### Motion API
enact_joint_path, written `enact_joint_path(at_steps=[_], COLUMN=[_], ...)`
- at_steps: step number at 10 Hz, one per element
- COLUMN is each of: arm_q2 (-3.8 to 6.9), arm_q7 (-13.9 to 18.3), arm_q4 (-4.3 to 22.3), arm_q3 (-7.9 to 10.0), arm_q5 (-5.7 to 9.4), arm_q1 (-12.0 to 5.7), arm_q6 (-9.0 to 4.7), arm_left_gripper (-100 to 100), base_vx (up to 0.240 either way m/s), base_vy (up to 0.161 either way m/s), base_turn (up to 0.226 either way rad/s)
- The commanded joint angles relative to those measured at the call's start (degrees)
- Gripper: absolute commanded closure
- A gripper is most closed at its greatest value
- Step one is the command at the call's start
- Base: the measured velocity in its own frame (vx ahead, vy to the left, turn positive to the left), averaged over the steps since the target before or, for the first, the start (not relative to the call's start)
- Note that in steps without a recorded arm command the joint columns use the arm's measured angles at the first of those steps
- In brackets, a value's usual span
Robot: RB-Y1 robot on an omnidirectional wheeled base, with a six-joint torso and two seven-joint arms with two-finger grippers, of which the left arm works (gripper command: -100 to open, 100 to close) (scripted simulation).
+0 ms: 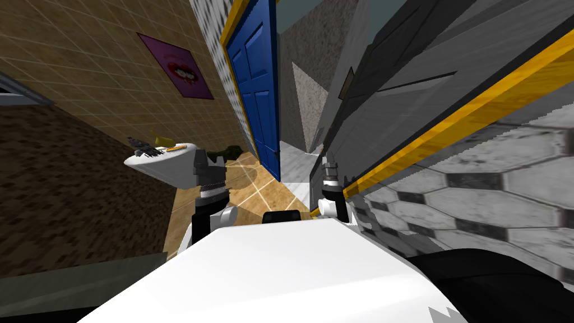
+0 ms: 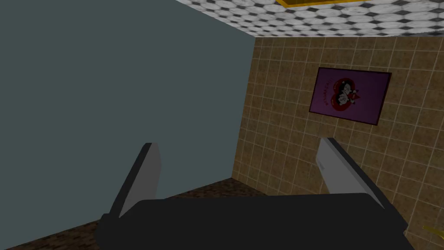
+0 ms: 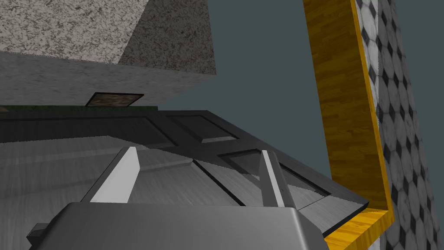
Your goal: Push the door open
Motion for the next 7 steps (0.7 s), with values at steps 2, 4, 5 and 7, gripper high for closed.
enact_joint_path(at_steps=[2,4,5,7], arm_q2=[0.78,1.44,1.69,2.20], arm_q7=[0.4,0.7,0.9,1.2], arm_q4=[2.7,5.3,6.3,8.6], arm_q3=[-0.82,-1.62,-1.95,-2.66], arm_q5=[-0.04,-0.08,-0.10,-0.13], arm_q1=[-0.74,-1.47,-1.76,-2.40], arm_q6=[-0.50,-0.99,-1.19,-1.63], arm_left_gripper=[-100,-100,-100,-100], base_vx=[0.096,0.120,0.119,0.098], base_vy=[-0.011,0.113,0.103,0.051], base_turn=[-0.078,-0.099,-0.068,-0.067])
